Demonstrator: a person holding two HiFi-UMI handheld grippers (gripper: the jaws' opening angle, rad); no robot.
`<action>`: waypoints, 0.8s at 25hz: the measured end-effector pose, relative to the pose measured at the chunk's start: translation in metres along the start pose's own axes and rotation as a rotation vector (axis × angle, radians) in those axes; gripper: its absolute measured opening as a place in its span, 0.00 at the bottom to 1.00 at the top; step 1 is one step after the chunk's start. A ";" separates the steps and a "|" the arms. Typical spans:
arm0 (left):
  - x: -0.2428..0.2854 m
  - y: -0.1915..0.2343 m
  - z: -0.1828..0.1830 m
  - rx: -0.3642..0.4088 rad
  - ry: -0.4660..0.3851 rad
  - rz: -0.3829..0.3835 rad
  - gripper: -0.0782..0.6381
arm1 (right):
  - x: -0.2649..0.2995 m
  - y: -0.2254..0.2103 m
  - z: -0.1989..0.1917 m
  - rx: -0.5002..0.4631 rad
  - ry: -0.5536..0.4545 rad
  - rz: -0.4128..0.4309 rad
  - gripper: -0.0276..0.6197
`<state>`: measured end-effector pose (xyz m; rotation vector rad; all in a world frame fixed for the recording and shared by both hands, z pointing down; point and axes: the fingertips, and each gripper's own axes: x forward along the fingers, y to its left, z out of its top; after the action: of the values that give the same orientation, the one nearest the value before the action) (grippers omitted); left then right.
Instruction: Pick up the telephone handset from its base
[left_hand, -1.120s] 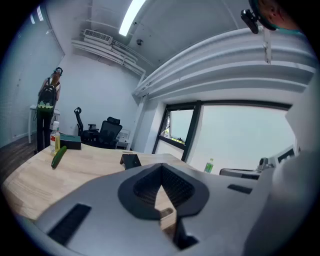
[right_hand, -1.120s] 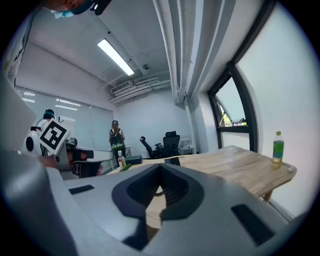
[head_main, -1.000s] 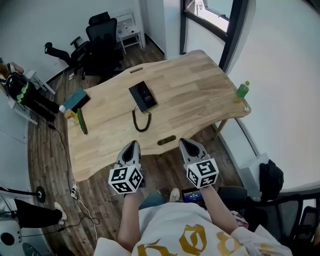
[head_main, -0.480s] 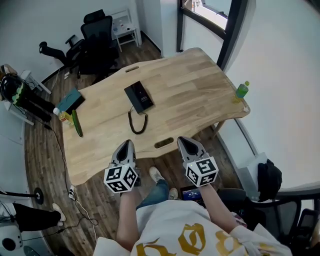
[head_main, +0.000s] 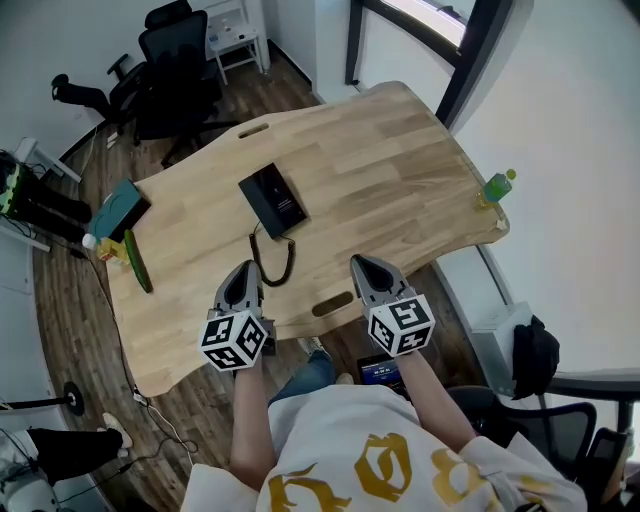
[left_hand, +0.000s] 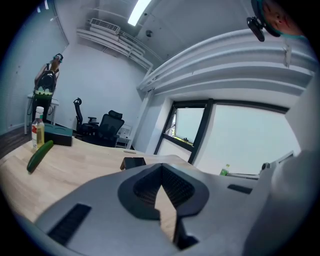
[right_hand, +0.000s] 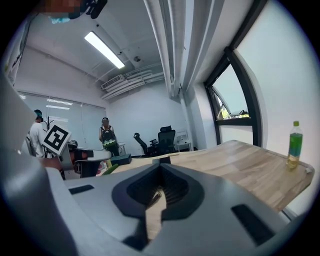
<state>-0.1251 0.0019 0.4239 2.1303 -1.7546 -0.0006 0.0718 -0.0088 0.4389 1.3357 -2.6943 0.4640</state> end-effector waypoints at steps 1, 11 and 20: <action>0.011 0.006 0.006 -0.005 0.001 -0.002 0.12 | 0.012 -0.004 0.004 0.000 0.007 -0.003 0.05; 0.090 0.067 0.048 -0.084 -0.047 -0.060 0.12 | 0.113 -0.015 0.027 -0.044 0.046 -0.012 0.05; 0.109 0.080 0.037 -0.072 0.001 -0.038 0.12 | 0.130 -0.011 0.029 -0.085 0.055 -0.010 0.05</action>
<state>-0.1855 -0.1239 0.4381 2.1113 -1.6876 -0.0711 0.0026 -0.1234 0.4426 1.2950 -2.6304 0.3749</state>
